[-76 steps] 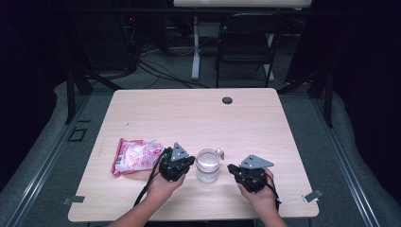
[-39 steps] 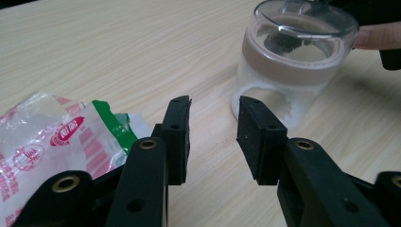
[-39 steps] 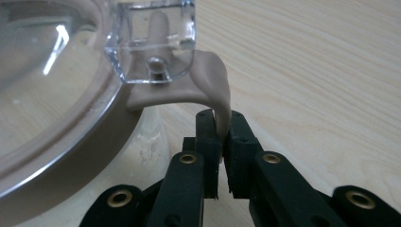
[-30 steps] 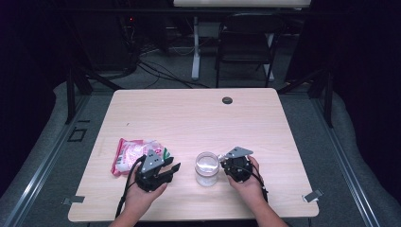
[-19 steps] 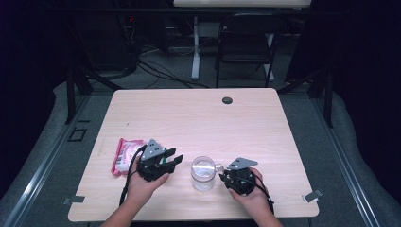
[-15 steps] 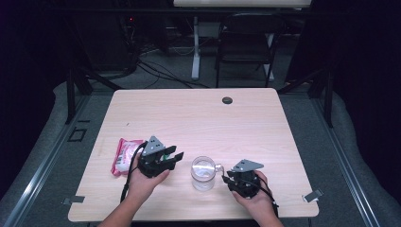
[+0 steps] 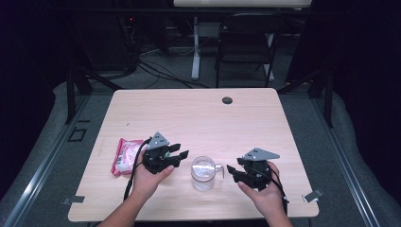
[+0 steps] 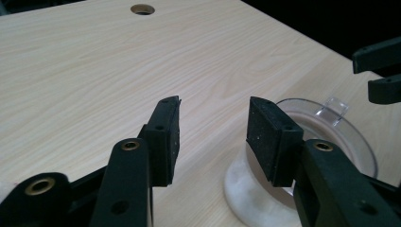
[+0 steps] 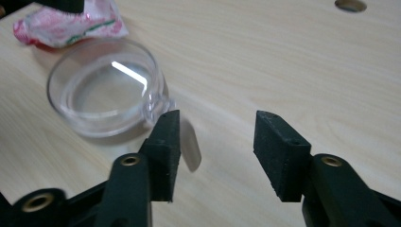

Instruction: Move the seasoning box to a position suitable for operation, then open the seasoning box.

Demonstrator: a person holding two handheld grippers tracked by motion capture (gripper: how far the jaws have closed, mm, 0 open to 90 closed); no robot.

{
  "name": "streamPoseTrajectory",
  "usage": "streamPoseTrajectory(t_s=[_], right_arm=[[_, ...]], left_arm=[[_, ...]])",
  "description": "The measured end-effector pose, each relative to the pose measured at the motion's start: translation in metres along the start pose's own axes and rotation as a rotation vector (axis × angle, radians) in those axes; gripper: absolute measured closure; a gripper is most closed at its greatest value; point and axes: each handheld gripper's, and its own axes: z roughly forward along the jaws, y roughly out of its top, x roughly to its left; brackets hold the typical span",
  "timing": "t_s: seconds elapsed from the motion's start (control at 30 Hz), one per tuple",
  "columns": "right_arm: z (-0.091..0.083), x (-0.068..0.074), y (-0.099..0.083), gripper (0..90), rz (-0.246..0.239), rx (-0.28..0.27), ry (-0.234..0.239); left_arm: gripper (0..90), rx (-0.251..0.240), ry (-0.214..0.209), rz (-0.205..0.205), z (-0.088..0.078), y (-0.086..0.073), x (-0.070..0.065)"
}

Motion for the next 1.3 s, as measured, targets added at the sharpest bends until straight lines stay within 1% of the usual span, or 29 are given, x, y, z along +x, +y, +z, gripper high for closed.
streamPoseTrajectory(t_s=[0.03, 0.07, 0.1, 0.13, 0.17, 0.2, 0.23, 0.27, 0.33, 0.4, 0.47, 0.53, 0.57, 0.67, 0.8, 0.87, 1.03, 1.1, 1.13, 1.23, 1.3], right_arm=[[0.000, 0.000, 0.000, 50.3, 0.000, 0.000, 0.000], [0.001, -0.001, 0.008, 48.7, 0.002, -0.009, 0.012], [0.001, -0.001, 0.008, 48.7, 0.002, -0.009, 0.012], [0.002, 0.000, 0.015, 46.9, 0.010, -0.018, 0.024], [0.002, 0.000, 0.015, 46.9, 0.010, -0.018, 0.024], [0.005, 0.003, 0.020, 47.0, 0.010, -0.028, 0.026], [0.005, 0.003, 0.020, 47.0, 0.010, -0.028, 0.026], [0.006, 0.004, 0.022, 47.3, 0.013, -0.034, 0.029], [0.012, 0.009, 0.024, 52.5, -0.008, -0.026, 0.035], [0.014, 0.013, 0.023, 56.8, -0.010, -0.012, 0.045], [0.016, 0.016, 0.021, 61.3, -0.018, -0.003, 0.031], [0.016, 0.018, 0.019, 65.0, -0.015, -0.009, 0.008], [0.016, 0.018, 0.018, 68.3, 0.004, -0.017, 0.002], [0.015, 0.015, 0.016, 73.1, 0.061, -0.020, 0.017], [0.011, 0.014, 0.017, 77.0, 0.104, -0.019, 0.051], [0.011, 0.014, 0.018, 77.8, 0.109, -0.008, 0.066], [0.019, 0.016, 0.018, 79.0, 0.104, 0.005, 0.068], [0.021, 0.018, 0.018, 80.3, 0.097, 0.011, 0.071], [0.022, 0.019, 0.018, 81.2, 0.096, 0.011, 0.071], [0.023, 0.019, 0.018, 82.7, 0.087, 0.029, 0.066], [0.024, 0.019, 0.018, 83.2, 0.093, 0.028, 0.071]], left_arm=[[54.0, 0.000, 0.000, 0.000, 0.000, 0.000, 0.000], [53.6, -0.001, -0.015, -0.014, 0.000, -0.001, 0.001], [53.5, -0.001, -0.015, -0.014, 0.000, -0.001, 0.001], [53.3, 0.004, -0.017, -0.014, 0.000, -0.001, 0.001], [53.3, 0.004, -0.015, -0.011, 0.000, -0.002, 0.001], [53.4, 0.001, -0.006, 0.005, 0.001, -0.004, 0.000], [53.4, 0.001, -0.006, 0.005, 0.001, -0.004, 0.000], [53.4, 0.008, -0.003, 0.015, 0.002, -0.005, -0.001], [55.2, 0.030, -0.001, 0.037, 0.003, -0.006, -0.004], [58.0, 0.047, -0.004, 0.050, 0.003, -0.007, -0.006], [60.7, 0.051, -0.004, 0.064, 0.004, -0.009, -0.008], [63.3, 0.058, -0.013, 0.070, 0.004, -0.011, -0.009], [64.6, 0.063, -0.023, 0.066, 0.004, -0.011, -0.009], [68.3, 0.069, -0.036, 0.060, 0.003, -0.013, -0.009], [74.3, 0.080, -0.047, 0.083, 0.003, -0.015, -0.012], [76.3, 0.093, -0.051, 0.095, 0.003, -0.016, -0.014], [76.1, 0.078, -0.052, 0.124, 0.000, -0.018, -0.017], [77.0, 0.072, -0.043, 0.140, -0.001, -0.019, -0.018], [78.0, 0.070, -0.052, 0.139, -0.001, -0.019, -0.019], [80.6, 0.088, -0.055, 0.144, -0.002, -0.021, -0.020], [82.3, 0.100, -0.060, 0.145, -0.002, -0.022, -0.020]])
